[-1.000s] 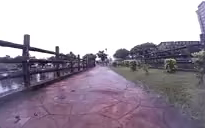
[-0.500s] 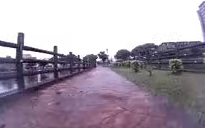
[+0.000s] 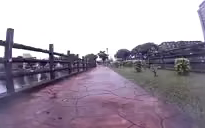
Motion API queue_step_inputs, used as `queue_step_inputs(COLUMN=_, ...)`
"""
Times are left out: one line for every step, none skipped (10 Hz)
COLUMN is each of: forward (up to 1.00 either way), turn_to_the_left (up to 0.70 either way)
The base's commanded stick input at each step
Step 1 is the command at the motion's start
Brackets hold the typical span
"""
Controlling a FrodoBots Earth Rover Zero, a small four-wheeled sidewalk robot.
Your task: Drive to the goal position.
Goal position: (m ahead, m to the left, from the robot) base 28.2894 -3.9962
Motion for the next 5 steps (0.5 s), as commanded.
queue_step_inputs(forward=0.7, turn_to_the_left=-0.01)
queue_step_inputs(forward=0.7, turn_to_the_left=-0.01)
queue_step_inputs(forward=0.7, turn_to_the_left=-0.01)
queue_step_inputs(forward=0.7, turn_to_the_left=-0.01)
queue_step_inputs(forward=0.7, turn_to_the_left=-0.01)
